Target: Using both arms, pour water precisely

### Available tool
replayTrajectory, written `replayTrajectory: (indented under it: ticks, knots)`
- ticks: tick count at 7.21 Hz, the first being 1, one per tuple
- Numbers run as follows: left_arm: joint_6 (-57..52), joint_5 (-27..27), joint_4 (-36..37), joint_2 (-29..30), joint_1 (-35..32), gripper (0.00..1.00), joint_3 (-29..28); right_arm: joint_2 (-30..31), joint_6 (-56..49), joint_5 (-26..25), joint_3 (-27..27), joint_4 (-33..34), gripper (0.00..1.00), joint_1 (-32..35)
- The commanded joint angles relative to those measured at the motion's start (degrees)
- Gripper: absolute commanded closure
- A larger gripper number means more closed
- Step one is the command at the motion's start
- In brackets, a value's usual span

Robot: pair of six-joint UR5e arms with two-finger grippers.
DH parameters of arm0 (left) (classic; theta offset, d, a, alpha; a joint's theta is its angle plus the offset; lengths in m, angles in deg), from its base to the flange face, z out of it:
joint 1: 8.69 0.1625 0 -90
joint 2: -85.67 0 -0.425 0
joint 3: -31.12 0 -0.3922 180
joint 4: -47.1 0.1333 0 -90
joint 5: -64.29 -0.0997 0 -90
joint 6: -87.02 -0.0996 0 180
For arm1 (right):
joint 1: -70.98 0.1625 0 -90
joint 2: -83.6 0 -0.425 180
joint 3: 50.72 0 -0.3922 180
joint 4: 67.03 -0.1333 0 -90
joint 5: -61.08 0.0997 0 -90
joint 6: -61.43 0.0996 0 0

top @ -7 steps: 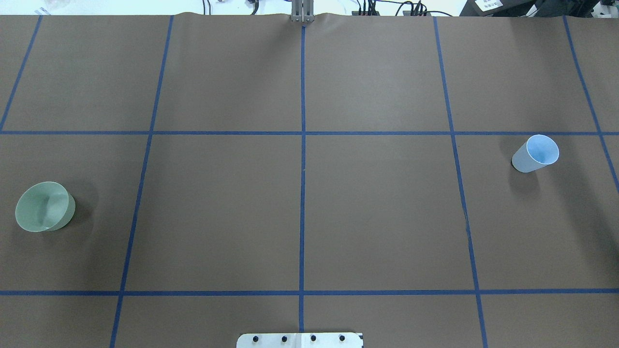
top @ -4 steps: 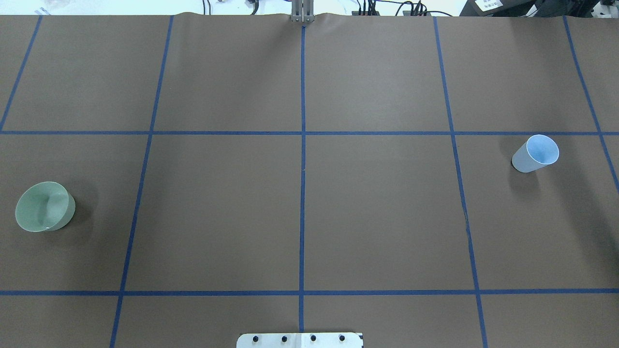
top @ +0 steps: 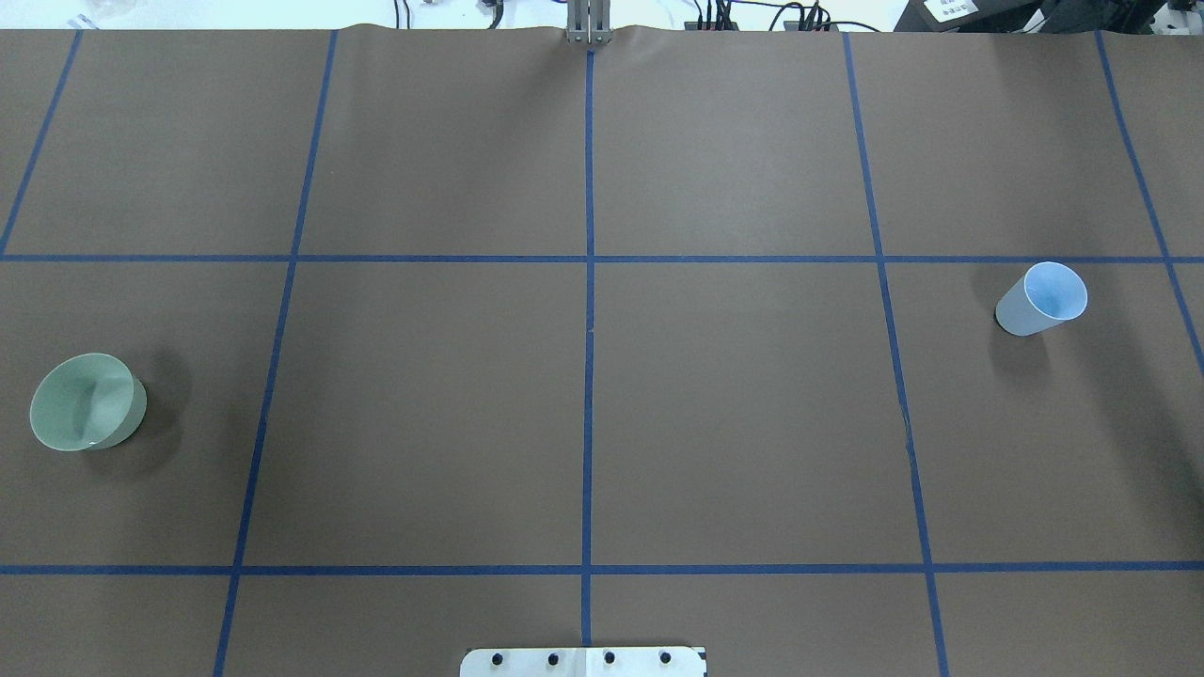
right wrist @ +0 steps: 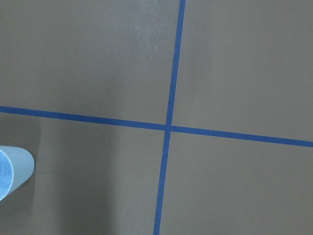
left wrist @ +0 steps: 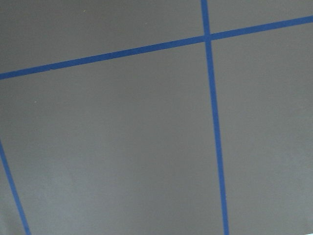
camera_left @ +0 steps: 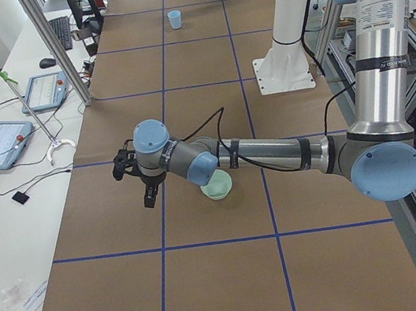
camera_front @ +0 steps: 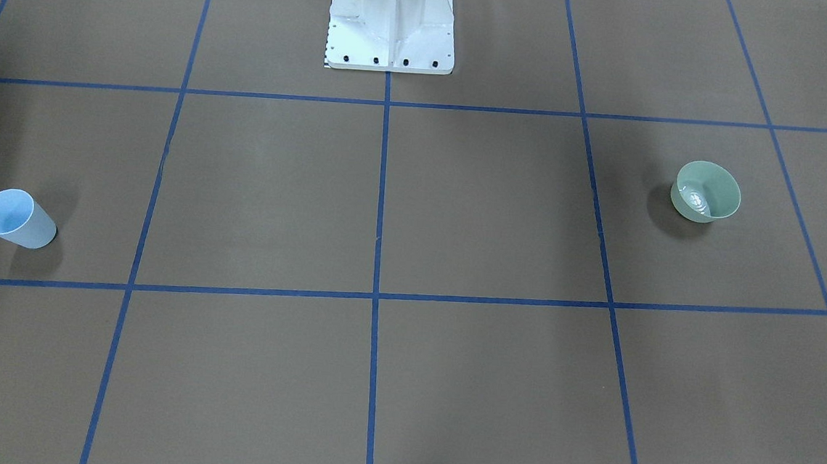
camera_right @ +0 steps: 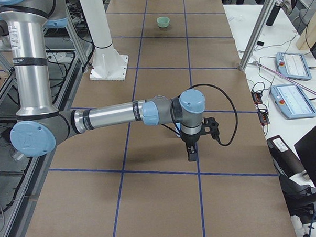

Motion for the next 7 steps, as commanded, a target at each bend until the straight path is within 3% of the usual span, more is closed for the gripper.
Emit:
replayTrajectory:
  ticks: [1,3,5,7]
  knots:
    - [9.3,-2.6,-10.2,-5.5,7.4,0.0,0.2,0.0,0.0,0.0,0.2,0.0,0.0,0.0]
    - [18.1,-11.3,-18.3,-10.7,17.4,0.0,0.3,0.0,-0.1,0.0,0.3,0.0,0.0,0.0]
    - [18.9,-12.3,-25.3,-16.3,21.3,0.01,0.3,0.2,0.0,0.0,0.3,0.0,0.0,0.0]
    - [18.9,-15.3,-25.6,-17.8,26.2,0.24,0.3,0.3,-0.1,0.0,0.3,0.0,0.0,0.0]
